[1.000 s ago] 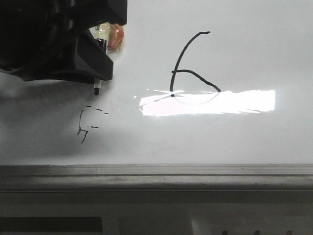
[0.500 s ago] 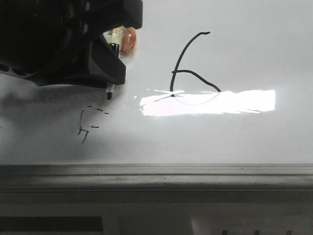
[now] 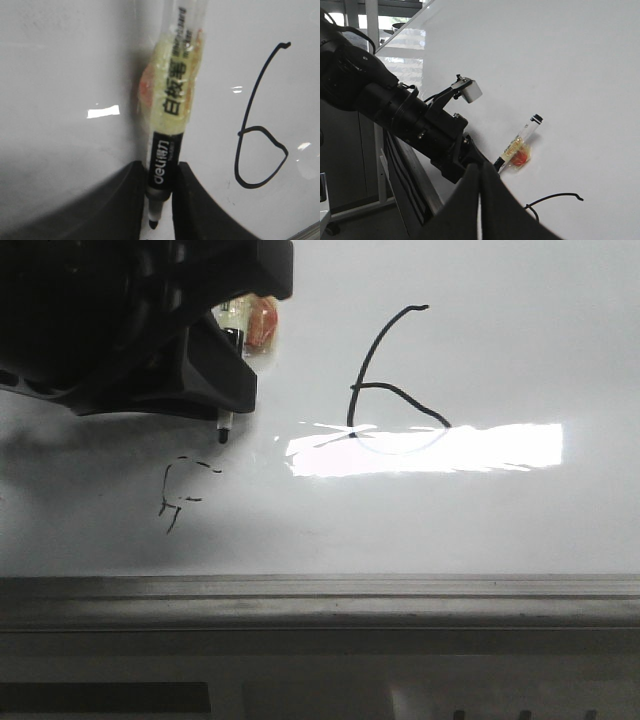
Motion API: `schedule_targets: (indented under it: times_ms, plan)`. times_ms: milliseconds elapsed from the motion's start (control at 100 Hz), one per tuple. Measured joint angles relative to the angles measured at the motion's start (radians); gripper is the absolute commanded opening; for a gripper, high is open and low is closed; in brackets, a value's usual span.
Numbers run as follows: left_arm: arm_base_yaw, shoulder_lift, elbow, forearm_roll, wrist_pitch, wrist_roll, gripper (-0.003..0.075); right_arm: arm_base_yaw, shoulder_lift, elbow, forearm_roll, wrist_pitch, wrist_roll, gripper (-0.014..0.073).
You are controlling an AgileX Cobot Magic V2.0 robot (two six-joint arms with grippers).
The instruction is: Write number 6 on whiteboard
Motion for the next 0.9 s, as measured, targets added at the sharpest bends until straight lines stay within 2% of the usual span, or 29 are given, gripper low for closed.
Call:
schedule_targets:
  times_ms: [470, 520, 690, 900]
  plan:
    - [-0.005, 0.000, -0.002, 0.000, -0.034, -0.002, -0.0013, 0.000, 0.000, 0.000, 0.022, 0.000, 0.000, -0.0062]
    - [-0.005, 0.000, -0.002, 0.000, -0.034, -0.002, 0.0015, 0.000, 0.000, 0.000, 0.022, 0.000, 0.000, -0.0062]
    - [-0.005, 0.000, -0.002, 0.000, -0.036, -0.004, 0.0188, 0.000, 0.000, 0.000, 0.022, 0.000, 0.000, -0.0062]
    - [-0.005, 0.000, -0.004, 0.000, -0.038, -0.006, 0.0206, 0.000, 0.000, 0.000, 0.022, 0.000, 0.000, -0.0062]
